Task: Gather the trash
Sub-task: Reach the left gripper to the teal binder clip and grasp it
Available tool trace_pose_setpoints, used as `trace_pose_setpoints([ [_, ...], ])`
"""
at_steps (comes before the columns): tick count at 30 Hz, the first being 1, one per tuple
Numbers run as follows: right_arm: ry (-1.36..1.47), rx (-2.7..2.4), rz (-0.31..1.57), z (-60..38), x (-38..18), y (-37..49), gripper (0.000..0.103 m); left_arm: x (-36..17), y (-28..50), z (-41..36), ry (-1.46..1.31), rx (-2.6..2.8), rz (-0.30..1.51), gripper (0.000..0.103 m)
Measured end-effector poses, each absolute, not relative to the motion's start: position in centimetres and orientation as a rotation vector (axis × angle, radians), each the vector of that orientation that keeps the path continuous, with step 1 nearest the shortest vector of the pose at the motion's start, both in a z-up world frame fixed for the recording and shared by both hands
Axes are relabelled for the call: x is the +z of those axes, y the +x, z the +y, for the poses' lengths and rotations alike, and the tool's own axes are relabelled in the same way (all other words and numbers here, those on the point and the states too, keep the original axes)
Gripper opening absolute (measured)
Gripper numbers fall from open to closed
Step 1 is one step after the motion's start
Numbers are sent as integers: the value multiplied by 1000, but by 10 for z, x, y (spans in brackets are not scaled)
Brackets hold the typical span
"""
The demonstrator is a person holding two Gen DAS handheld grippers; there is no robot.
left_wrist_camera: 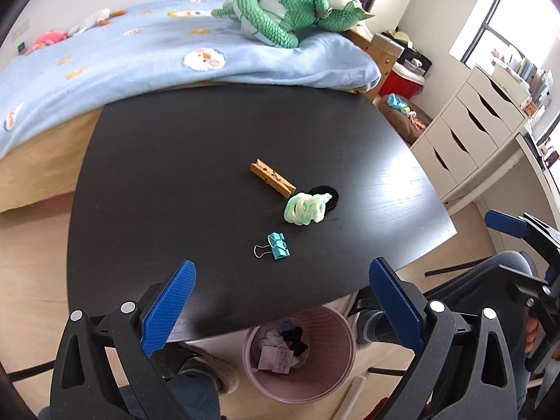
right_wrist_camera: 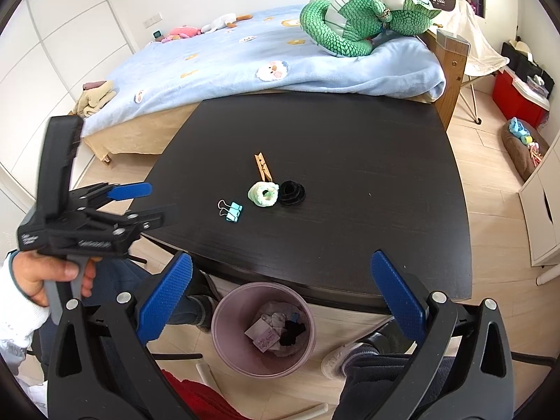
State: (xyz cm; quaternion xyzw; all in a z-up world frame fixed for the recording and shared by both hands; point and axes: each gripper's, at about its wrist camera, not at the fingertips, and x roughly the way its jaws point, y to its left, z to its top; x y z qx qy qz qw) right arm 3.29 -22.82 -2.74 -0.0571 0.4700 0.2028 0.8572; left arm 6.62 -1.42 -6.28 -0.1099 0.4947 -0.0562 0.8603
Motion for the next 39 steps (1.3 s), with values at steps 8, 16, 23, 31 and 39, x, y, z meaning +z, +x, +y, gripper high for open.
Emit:
trace_pose_setpoints([
  [8,-123,416,999,-230,-33,38,100,-92,90,-6,-316,-118,1091,95],
  [16,-120,415,1009,-231,-38,40,100,-110,101,-5,-365,-130,1112,80],
  [23,-123,416,1022,-229,-44,42,100,-119,106,-8,-390,-157,1136,58],
  [31,-126,415,1032,-229,-49,43,100,-126,107,-9,-408,-180,1148,41],
  [39,-128,424,1040,-227,-54,43,100,-126,110,-8,-414,-183,1153,12],
])
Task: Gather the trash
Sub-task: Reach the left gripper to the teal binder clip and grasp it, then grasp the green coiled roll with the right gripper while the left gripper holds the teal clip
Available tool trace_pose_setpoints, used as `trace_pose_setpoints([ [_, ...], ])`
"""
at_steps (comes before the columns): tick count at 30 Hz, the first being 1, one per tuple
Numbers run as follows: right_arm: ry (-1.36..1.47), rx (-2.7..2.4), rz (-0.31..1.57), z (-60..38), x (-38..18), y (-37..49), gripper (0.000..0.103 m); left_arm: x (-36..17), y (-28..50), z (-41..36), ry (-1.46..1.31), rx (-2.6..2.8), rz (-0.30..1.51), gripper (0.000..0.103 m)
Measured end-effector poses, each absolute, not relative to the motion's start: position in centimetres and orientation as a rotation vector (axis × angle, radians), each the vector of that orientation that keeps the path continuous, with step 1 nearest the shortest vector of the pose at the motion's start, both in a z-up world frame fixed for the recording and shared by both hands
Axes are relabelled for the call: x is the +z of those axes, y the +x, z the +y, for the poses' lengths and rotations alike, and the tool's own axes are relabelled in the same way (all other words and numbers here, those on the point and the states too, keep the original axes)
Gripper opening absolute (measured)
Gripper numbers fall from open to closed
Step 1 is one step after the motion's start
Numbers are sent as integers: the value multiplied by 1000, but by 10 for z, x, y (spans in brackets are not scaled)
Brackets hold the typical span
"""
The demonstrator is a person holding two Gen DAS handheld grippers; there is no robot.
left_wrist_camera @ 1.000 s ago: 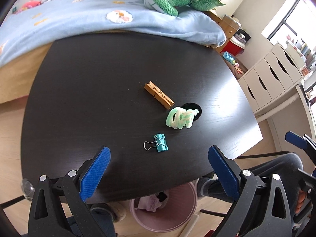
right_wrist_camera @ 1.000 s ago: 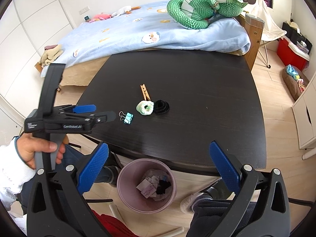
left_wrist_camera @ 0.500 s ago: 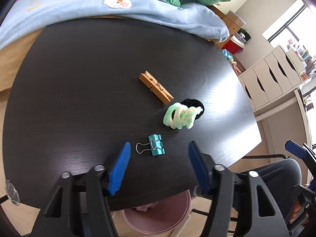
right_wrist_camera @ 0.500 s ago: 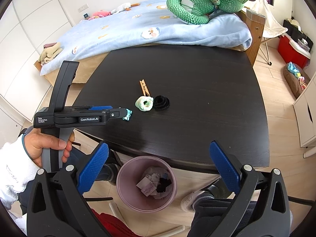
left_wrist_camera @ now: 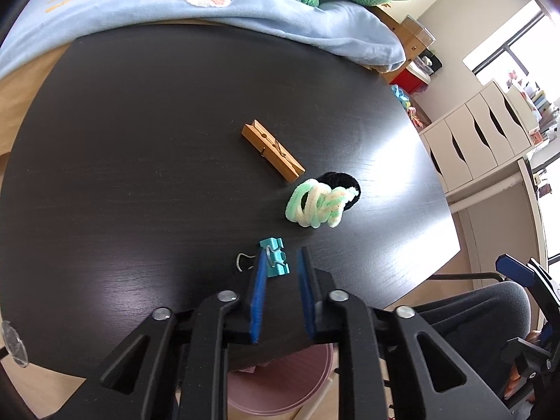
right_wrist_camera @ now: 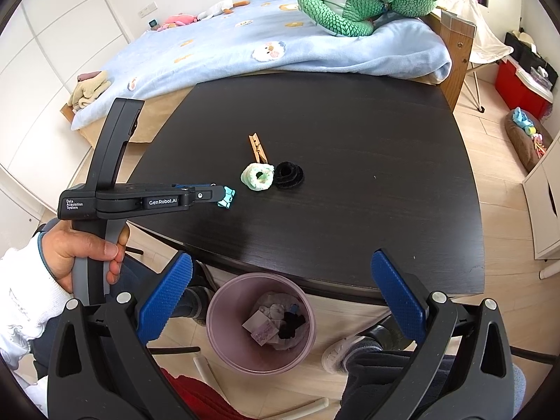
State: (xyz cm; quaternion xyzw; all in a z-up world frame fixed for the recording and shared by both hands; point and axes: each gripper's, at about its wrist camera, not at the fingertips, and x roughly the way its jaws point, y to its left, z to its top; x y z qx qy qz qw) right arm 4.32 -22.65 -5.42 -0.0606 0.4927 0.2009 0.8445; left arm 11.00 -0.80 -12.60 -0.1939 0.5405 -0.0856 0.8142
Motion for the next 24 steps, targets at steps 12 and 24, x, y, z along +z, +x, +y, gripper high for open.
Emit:
trace_pose_setpoints([
  [12,-135,430,1035,-221,-56,49,100,-113,108,-10,-352,-172,1125,1],
  [24,-196,461,1036,-194,-59,84,100,-87,97,-2,-245,-127,1082,1],
])
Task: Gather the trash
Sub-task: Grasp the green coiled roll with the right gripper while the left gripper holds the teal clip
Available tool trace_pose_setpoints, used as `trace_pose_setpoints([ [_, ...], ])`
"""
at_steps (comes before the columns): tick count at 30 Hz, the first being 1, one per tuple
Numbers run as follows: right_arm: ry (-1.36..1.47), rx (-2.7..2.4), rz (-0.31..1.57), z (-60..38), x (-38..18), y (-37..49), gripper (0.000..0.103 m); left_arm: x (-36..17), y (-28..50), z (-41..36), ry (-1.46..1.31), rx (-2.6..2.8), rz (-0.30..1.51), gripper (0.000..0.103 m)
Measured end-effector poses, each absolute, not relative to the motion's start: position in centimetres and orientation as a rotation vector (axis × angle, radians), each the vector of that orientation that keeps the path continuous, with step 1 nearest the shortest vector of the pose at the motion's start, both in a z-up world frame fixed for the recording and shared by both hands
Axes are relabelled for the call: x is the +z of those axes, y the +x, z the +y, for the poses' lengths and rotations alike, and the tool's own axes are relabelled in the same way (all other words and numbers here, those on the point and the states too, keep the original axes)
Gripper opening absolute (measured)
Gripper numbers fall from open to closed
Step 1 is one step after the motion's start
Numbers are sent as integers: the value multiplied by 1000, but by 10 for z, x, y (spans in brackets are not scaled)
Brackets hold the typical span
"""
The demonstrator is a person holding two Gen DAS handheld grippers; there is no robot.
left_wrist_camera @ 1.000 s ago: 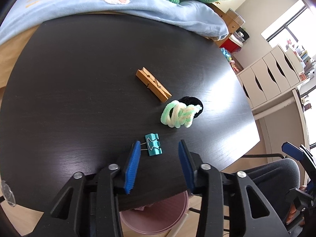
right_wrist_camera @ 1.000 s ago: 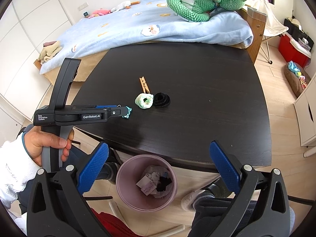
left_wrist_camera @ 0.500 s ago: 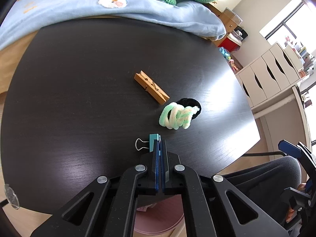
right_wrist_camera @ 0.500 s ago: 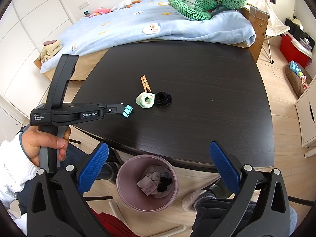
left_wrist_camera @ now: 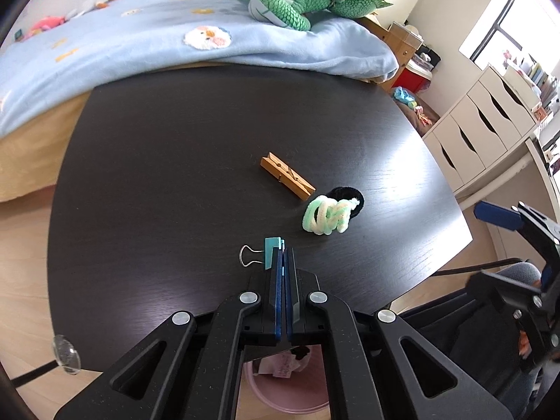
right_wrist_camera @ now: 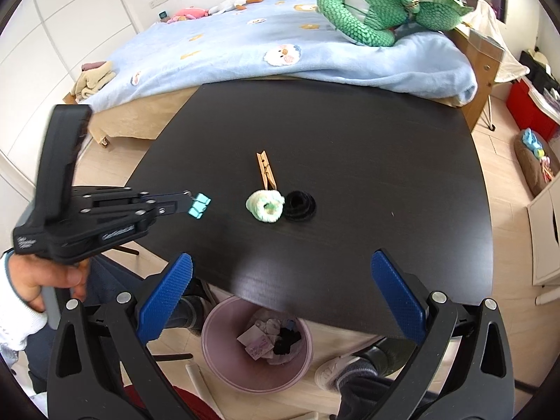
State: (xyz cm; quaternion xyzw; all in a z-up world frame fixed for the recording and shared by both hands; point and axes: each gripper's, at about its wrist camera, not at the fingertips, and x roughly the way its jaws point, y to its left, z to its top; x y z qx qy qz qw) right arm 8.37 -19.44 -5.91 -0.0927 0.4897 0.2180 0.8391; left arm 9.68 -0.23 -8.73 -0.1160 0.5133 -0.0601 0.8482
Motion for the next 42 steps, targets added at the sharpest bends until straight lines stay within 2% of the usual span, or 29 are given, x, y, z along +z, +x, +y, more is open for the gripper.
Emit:
trace_pose_setpoints([
  [18,-309,538,1110,-152,-97,140,98,-78,81,8,-242,-111,1058,1],
  [20,-315,543,1121,-150,-101,144,83,-78,80,8,-245,-111,1057,1],
  [26,-334,550,1147,-146,-110,153,67,-80,78,9,-253,-114,1059,1],
  [30,-341,557,1164,-142,-117,155,62,-80,77,8,-260,-116,1059,1],
  [42,-359,556,1170,-137,-124,155,34,-84,75,10,-270,-118,1065,1],
])
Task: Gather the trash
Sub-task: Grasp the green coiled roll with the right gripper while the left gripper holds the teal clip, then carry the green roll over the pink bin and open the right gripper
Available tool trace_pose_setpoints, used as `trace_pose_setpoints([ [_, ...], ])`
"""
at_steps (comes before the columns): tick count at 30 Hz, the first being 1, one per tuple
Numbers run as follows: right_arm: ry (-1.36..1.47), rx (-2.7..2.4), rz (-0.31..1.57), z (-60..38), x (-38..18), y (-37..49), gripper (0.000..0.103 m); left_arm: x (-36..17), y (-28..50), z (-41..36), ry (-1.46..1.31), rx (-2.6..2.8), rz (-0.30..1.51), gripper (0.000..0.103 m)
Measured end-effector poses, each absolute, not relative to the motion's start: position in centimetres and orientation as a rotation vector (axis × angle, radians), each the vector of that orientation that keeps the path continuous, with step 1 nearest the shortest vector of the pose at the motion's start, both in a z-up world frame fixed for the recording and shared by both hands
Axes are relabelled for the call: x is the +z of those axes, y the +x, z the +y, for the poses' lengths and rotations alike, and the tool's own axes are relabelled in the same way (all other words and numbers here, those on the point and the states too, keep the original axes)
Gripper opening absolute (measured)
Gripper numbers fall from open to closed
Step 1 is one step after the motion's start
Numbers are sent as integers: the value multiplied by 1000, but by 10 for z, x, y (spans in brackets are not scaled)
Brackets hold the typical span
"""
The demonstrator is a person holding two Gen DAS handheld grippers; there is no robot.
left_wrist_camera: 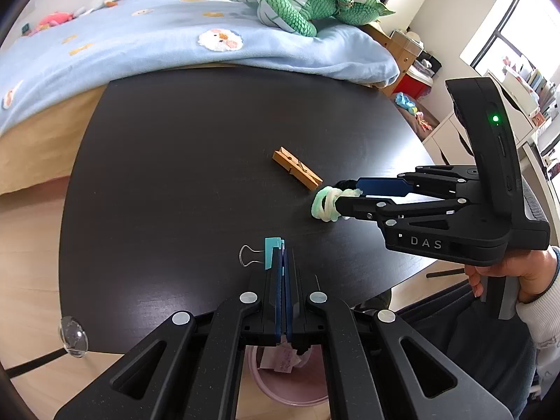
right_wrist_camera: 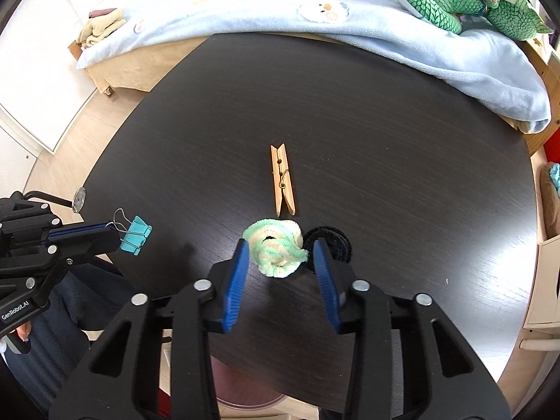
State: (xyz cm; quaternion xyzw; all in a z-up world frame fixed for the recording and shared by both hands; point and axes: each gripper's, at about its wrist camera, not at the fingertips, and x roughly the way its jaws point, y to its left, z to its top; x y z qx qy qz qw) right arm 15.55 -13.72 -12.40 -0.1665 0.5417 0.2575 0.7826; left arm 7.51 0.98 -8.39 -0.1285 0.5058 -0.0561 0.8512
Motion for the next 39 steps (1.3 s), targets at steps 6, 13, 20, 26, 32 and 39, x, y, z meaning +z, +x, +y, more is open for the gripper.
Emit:
trace_pose_setpoints([
  [6,-363,557,1169,-137,-126,154,25,-85,75,8,-271,-123,1065,1],
  [13,-352,563,1151,-139,-119,151,25,-82,75,6,-267,-129,1058,1],
  [20,-339,565,1107,-143,-97,139,25,-73,72,0,-243,-138,1044,1],
  [26,-336,565,1072,-150,-77,122,25,-62,64,-6,-209,-152,1024,1],
  [32,-335,564,1040,-159,-58,98,25,-51,55,-13,-165,-159,1008,1],
  [39,-322,567,994,-175,-36,63,25,-35,38,-22,-120,-169,975,1],
])
